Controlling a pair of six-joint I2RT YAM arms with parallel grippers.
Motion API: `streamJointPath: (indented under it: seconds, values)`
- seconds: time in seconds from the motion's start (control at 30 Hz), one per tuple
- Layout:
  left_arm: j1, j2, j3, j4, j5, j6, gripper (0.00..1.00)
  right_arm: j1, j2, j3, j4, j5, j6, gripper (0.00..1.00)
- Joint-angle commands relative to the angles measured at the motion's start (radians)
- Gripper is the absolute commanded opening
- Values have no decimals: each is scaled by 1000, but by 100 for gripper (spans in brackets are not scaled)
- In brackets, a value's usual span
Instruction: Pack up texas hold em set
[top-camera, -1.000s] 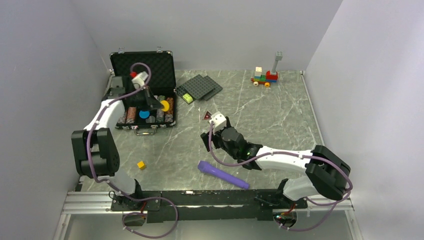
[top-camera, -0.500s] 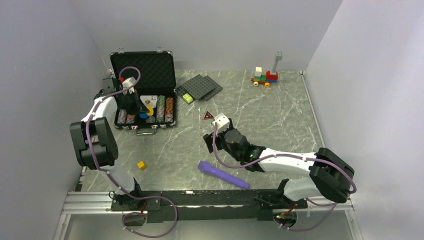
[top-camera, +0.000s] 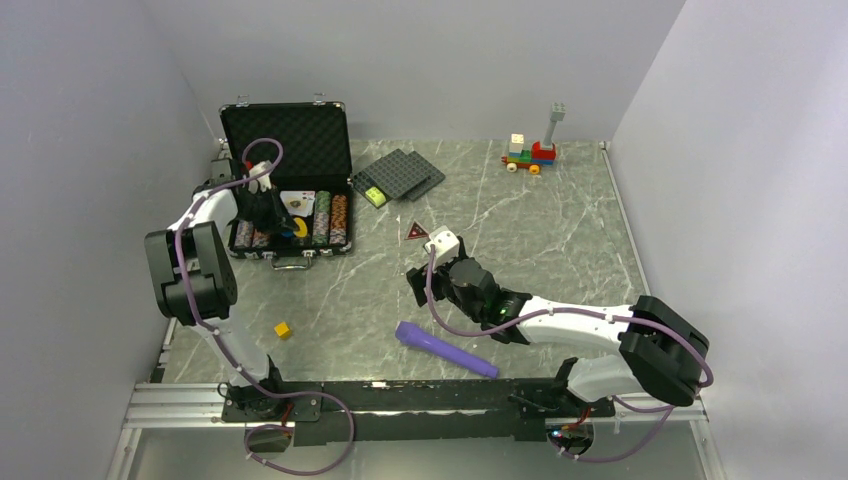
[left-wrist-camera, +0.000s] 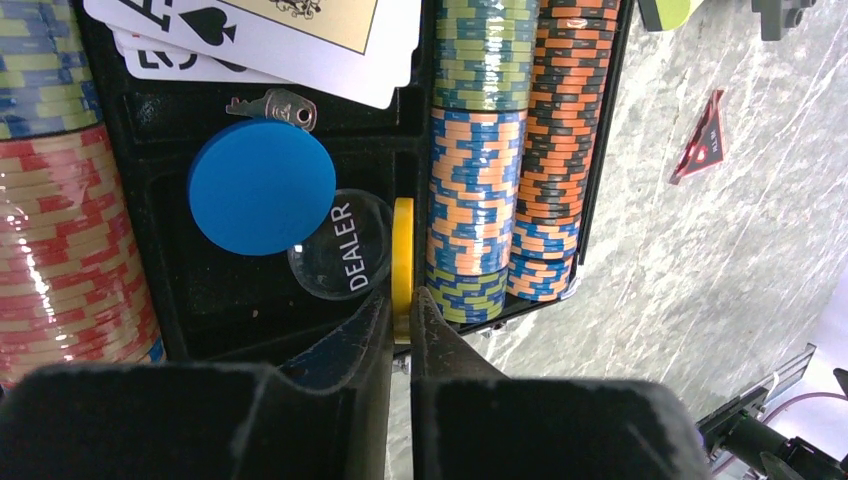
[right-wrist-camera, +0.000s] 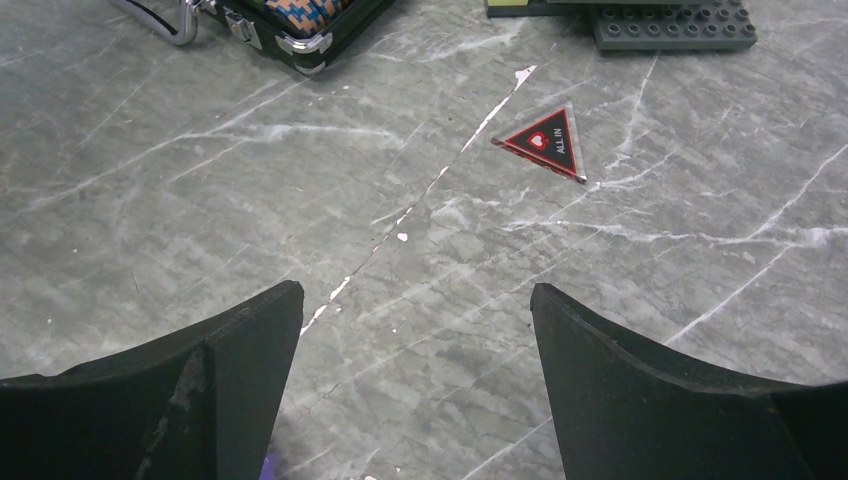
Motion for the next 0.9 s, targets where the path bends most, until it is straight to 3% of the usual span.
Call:
streamJointPath:
  seconds: [0.0,0.3,0.87]
  values:
    - [-3,26,44,-6,-11,8,16,-2,-7,12,53,-11,14,89]
    - [-8,18,46,-15,-51,14,52,-2,-15,9,45,1,21,89]
    - [-42,-197,-14,32,-264,46,60,-10,-1,32,-9,52,51,88]
